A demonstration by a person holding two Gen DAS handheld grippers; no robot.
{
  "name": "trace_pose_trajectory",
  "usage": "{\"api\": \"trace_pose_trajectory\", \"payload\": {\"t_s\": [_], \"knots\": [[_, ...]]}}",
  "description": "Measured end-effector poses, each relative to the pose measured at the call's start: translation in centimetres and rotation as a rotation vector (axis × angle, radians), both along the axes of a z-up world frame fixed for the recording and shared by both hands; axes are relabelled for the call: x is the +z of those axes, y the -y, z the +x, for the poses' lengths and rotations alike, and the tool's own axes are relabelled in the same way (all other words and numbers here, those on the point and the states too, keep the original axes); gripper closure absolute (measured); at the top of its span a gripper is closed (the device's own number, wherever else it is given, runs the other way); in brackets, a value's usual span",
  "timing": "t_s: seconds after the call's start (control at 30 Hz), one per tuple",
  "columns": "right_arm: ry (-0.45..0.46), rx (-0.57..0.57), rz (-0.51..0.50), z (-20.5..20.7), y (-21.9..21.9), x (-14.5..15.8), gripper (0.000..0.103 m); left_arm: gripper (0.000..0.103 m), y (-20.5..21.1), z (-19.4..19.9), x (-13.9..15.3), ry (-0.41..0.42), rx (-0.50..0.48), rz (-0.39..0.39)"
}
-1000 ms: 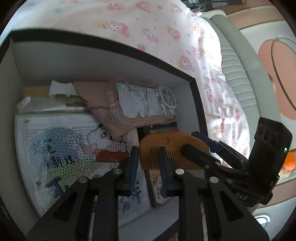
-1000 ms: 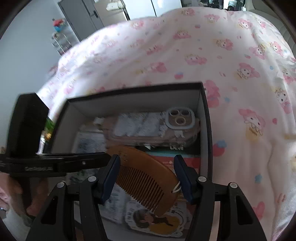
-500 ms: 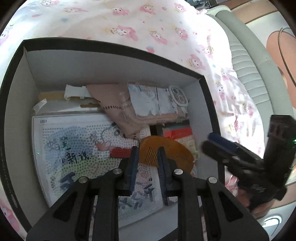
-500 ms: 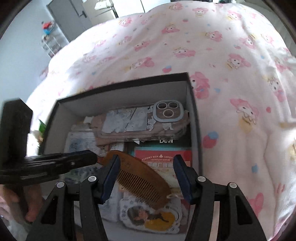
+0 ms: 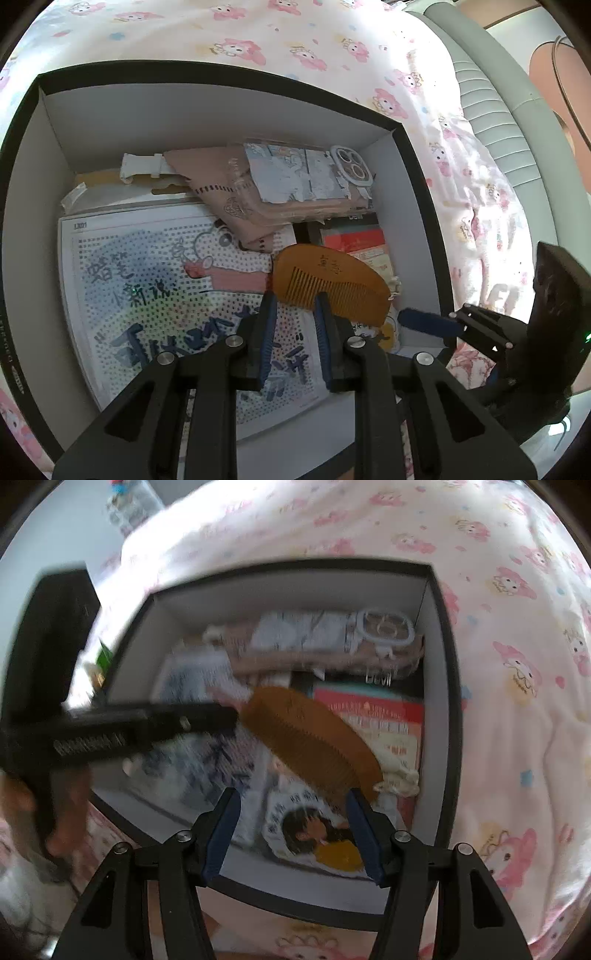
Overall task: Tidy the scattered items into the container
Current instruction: 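Lower the wooden comb into the box and open the right gripper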
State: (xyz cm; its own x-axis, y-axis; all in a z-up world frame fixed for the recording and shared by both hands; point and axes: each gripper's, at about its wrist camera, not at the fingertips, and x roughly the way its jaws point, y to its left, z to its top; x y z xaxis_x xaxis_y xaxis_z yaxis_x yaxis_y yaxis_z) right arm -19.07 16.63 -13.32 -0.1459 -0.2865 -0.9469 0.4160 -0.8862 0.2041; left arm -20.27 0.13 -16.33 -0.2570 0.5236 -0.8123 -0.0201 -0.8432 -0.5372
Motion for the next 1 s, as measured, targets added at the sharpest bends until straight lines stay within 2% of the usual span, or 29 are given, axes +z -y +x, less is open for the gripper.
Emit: {"api": "trace_pose_trajectory", "payload": {"t_s": [0.1, 0.37, 0.53, 0.57, 0.77, 0.87, 1.0], "knots": [[0.009, 0.018, 0.029, 0.2, 0.2, -0.6, 0.047, 0.084, 0.2, -0.1, -0.1, 0.006, 0.004, 0.015], [-0.107, 0.048, 0.208, -1.6, 1.4, -1.6, 0.047, 0.084, 0.6, -0.1, -0.3, 0.017, 0.007, 0.024], [-0.129, 0.078, 0.277, -2.4, 2.4, -2.2, 0.047, 0.084, 0.2, -0.2, -0.2, 0.014, 0.005, 0.025], [-0.119, 0.064, 0.259, -2.4, 2.3, -2.0, 0.047, 0.084, 0.3, -0.1, -0.2, 0.014, 0.003, 0.027], [0.032, 0.013, -0.057, -0.4, 0.5, 0.3, 0.047, 0.084, 0.4, 0.3, -0.3, 0.006, -0.018, 0.042], [0.092, 0.001, -0.116, 0.0, 0.1, 0.2, 0.047, 0.084, 0.5, 0.3, -0.4, 0.013, -0.022, 0.052], [0.106, -0.047, -0.076, -0.8, -0.3, -1.3, 0.047, 0.084, 0.6, 0.4, -0.4, 0.014, -0.020, 0.046]]}}
